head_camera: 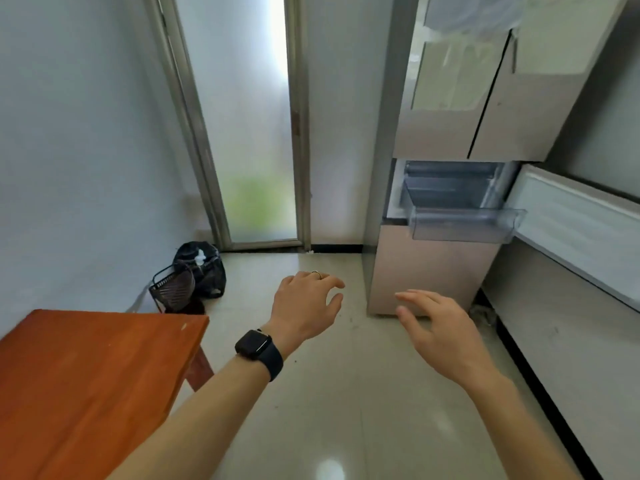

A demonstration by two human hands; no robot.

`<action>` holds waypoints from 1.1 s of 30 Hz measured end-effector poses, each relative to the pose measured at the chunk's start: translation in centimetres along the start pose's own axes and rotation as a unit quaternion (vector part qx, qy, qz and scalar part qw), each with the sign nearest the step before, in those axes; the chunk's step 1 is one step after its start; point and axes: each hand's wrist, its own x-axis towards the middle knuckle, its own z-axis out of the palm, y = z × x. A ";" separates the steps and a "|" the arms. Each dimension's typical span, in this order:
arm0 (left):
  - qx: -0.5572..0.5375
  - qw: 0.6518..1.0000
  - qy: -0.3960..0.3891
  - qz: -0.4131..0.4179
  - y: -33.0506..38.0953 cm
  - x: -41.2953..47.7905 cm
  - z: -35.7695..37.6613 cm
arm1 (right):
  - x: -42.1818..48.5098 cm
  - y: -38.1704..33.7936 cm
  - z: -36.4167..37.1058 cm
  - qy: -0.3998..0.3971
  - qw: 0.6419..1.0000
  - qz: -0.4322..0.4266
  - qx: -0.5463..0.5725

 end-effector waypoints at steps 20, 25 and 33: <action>-0.009 0.976 -0.067 0.208 11.2 39.5 11.9 | 23.0 24.4 -1.2 0.064 0.970 0.223 0.073; 0.005 0.971 -0.074 0.229 14.2 47.6 15.7 | 28.6 31.6 0.1 0.052 0.965 0.247 0.076; 0.088 0.962 -0.048 0.254 17.6 63.2 21.6 | 42.2 43.6 1.6 0.046 0.958 0.260 0.110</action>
